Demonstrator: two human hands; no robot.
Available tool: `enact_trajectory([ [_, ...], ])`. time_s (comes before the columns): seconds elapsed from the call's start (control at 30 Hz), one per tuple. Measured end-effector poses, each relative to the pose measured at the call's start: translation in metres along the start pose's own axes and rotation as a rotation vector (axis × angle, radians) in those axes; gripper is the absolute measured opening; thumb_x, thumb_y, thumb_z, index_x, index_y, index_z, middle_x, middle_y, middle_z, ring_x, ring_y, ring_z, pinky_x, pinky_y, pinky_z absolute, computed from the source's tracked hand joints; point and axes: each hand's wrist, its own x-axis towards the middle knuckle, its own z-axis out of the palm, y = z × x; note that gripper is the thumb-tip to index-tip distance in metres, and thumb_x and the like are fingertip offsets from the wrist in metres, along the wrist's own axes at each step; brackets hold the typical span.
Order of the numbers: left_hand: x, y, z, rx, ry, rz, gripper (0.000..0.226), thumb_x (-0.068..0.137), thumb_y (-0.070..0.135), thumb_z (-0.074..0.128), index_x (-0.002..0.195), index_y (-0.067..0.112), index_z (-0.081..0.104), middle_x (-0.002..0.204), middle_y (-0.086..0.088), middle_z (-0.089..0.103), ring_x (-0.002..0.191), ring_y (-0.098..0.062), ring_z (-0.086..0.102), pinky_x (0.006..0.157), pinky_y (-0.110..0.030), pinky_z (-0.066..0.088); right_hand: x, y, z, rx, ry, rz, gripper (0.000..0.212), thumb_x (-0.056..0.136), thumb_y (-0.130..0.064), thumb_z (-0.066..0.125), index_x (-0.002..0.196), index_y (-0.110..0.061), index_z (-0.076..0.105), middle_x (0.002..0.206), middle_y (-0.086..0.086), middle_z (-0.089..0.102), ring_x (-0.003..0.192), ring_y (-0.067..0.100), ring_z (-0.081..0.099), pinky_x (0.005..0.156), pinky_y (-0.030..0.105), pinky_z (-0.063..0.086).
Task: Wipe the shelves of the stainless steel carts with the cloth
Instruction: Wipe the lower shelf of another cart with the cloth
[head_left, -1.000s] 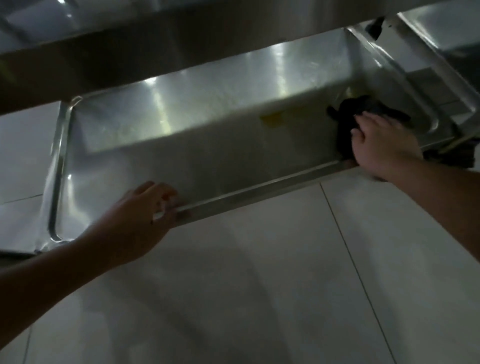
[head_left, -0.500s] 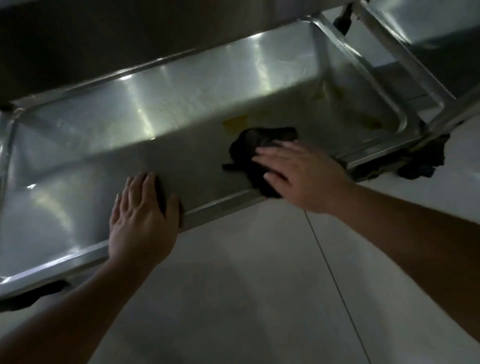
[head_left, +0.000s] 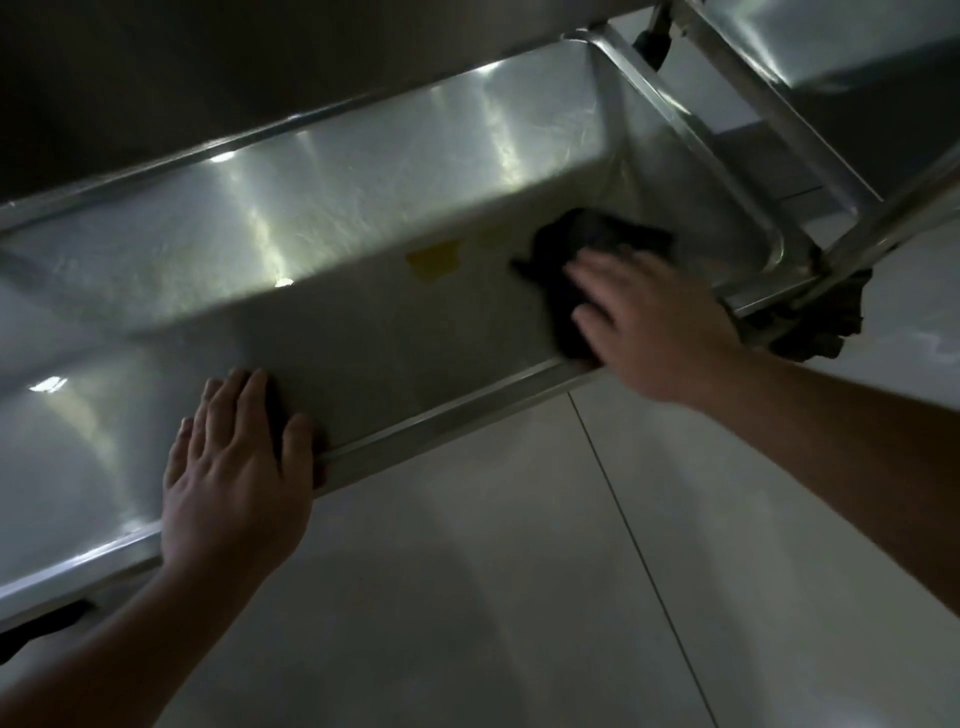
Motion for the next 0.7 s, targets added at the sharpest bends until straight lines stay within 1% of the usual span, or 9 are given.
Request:
enact_trajectory([
  [0.1, -0.001, 0.001, 0.0, 0.012, 0.01, -0.012, 0.074, 0.104, 0.065, 0.026, 0.164, 0.022, 0.03, 0.171, -0.005, 0.03, 0.161, -0.024, 0.02, 0.13, -0.051, 0.02, -0.001, 0.009, -0.004, 0.041, -0.075, -0.322, 0.058, 0.104, -0.052, 0.031, 0.154, -0.031, 0.051, 0.162, -0.009, 0.047, 0.149, 0.022, 0.041, 0.123, 0.045, 0.034],
  [0.17, -0.001, 0.003, 0.0, 0.024, 0.019, -0.019, 0.076, 0.102, 0.066, 0.028, 0.164, 0.022, 0.03, 0.171, -0.004, 0.031, 0.161, -0.024, 0.021, 0.13, -0.05, 0.02, 0.019, 0.042, -0.012, 0.087, -0.084, -0.375, 0.055, 0.102, -0.05, 0.041, 0.15, -0.028, 0.057, 0.157, -0.006, 0.052, 0.145, 0.022, 0.046, 0.121, 0.044, 0.036],
  [0.23, -0.001, 0.003, -0.001, 0.044, 0.009, -0.012, 0.078, 0.1, 0.067, 0.03, 0.164, 0.022, 0.029, 0.171, -0.003, 0.03, 0.161, -0.023, 0.02, 0.13, -0.049, 0.019, 0.048, 0.076, -0.02, 0.102, -0.022, -0.237, 0.049, 0.105, -0.044, 0.046, 0.149, -0.025, 0.056, 0.157, 0.0, 0.052, 0.145, 0.026, 0.047, 0.121, 0.047, 0.035],
  [0.37, 0.0, 0.008, -0.003, 0.046, 0.0, -0.024, 0.078, 0.097, 0.064, 0.034, 0.163, 0.023, 0.031, 0.171, -0.003, 0.031, 0.16, -0.023, 0.021, 0.13, -0.048, 0.02, 0.105, 0.109, -0.024, 0.052, 0.125, 0.242, 0.054, 0.106, -0.044, 0.039, 0.152, -0.019, 0.05, 0.161, 0.011, 0.045, 0.145, 0.037, 0.042, 0.12, 0.052, 0.032],
  [0.5, 0.001, 0.012, -0.005, 0.053, -0.006, -0.039, 0.079, 0.097, 0.062, 0.035, 0.164, 0.021, 0.032, 0.171, -0.002, 0.031, 0.161, -0.022, 0.019, 0.131, -0.046, 0.017, 0.139, 0.037, -0.017, 0.188, 0.155, 0.557, 0.054, 0.098, -0.041, 0.039, 0.141, -0.018, 0.06, 0.145, 0.021, 0.058, 0.134, 0.044, 0.052, 0.113, 0.052, 0.041],
  [0.53, 0.001, 0.012, -0.005, 0.055, -0.012, -0.038, 0.079, 0.097, 0.062, 0.035, 0.164, 0.021, 0.031, 0.171, -0.002, 0.03, 0.161, -0.021, 0.018, 0.131, -0.046, 0.017, 0.142, 0.007, -0.017, 0.238, 0.136, 0.518, 0.05, 0.096, -0.039, 0.041, 0.136, -0.019, 0.064, 0.139, 0.02, 0.063, 0.129, 0.043, 0.056, 0.11, 0.049, 0.045],
  [0.6, 0.0, 0.01, -0.005, 0.063, -0.02, -0.034, 0.079, 0.097, 0.061, 0.036, 0.164, 0.022, 0.03, 0.172, -0.001, 0.03, 0.162, -0.021, 0.017, 0.131, -0.045, 0.016, 0.139, -0.054, -0.013, 0.292, 0.06, 0.262, 0.045, 0.095, -0.037, 0.046, 0.13, -0.021, 0.068, 0.133, 0.016, 0.067, 0.123, 0.039, 0.061, 0.105, 0.043, 0.05],
  [0.63, -0.001, 0.01, -0.005, 0.066, -0.02, -0.036, 0.078, 0.096, 0.061, 0.036, 0.164, 0.022, 0.03, 0.172, -0.001, 0.03, 0.162, -0.02, 0.017, 0.131, -0.045, 0.016, 0.13, -0.081, -0.01, 0.294, 0.016, 0.11, 0.043, 0.095, -0.038, 0.047, 0.131, -0.024, 0.067, 0.134, 0.012, 0.067, 0.123, 0.036, 0.061, 0.105, 0.042, 0.049],
  [0.7, -0.001, 0.01, -0.005, 0.061, -0.012, -0.035, 0.078, 0.096, 0.061, 0.037, 0.164, 0.023, 0.031, 0.171, -0.001, 0.031, 0.161, -0.02, 0.019, 0.131, -0.045, 0.017, 0.101, -0.116, 0.001, 0.241, -0.055, -0.167, 0.049, 0.098, -0.042, 0.048, 0.143, -0.029, 0.062, 0.15, 0.001, 0.059, 0.136, 0.029, 0.053, 0.116, 0.039, 0.039],
])
